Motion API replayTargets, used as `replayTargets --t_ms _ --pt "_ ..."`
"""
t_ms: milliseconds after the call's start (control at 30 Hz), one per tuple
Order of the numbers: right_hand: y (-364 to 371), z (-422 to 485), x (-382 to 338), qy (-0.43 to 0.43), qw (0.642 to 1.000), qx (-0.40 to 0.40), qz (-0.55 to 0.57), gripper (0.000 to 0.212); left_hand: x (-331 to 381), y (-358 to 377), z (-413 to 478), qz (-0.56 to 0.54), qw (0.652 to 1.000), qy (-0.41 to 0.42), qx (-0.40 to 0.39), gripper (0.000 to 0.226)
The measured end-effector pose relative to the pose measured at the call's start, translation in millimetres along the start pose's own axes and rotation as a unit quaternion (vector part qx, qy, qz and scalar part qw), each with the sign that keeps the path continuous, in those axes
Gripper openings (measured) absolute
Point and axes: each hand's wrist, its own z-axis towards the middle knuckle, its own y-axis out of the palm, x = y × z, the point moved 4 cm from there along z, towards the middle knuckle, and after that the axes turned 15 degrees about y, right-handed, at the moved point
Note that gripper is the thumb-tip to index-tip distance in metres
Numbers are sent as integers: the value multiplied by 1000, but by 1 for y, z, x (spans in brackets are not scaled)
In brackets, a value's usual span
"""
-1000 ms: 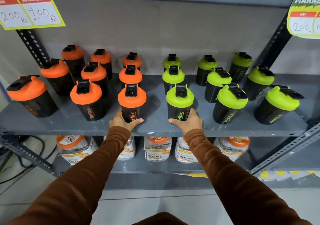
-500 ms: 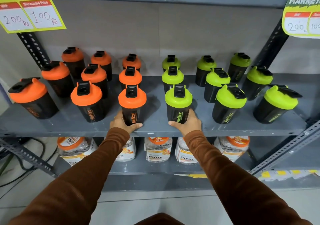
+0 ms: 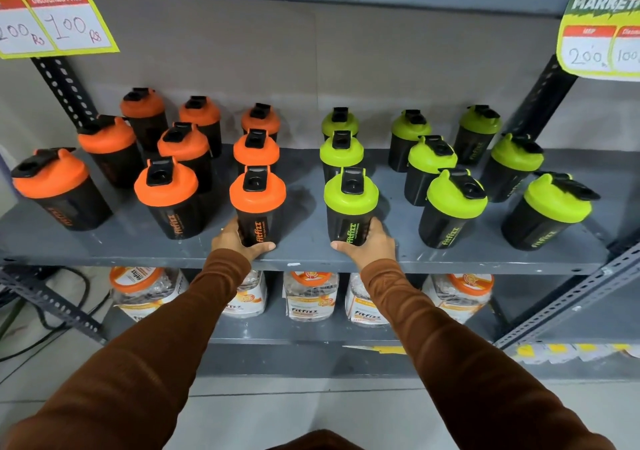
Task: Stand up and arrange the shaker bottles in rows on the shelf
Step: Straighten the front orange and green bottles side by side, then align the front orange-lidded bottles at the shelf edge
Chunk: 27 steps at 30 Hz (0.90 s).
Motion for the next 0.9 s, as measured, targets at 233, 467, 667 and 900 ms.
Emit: replayTargets --t_ms 233,467,667,900 --pt "-7 -40 1 -61 987 138 61 95 -8 -3 -5 -51 998 3 45 116" --pt "52 -110 -58 -400 912 84 23 28 -19 -33 -52 11 971 176 159 39" --pt "154 -152 -133 -377 923 11 81 27 -85 -133 -48 129 956 131 229 50" --pt "231 -128 -150 -80 979 14 186 109 -158 -217 -9 0 964 39 263 92"
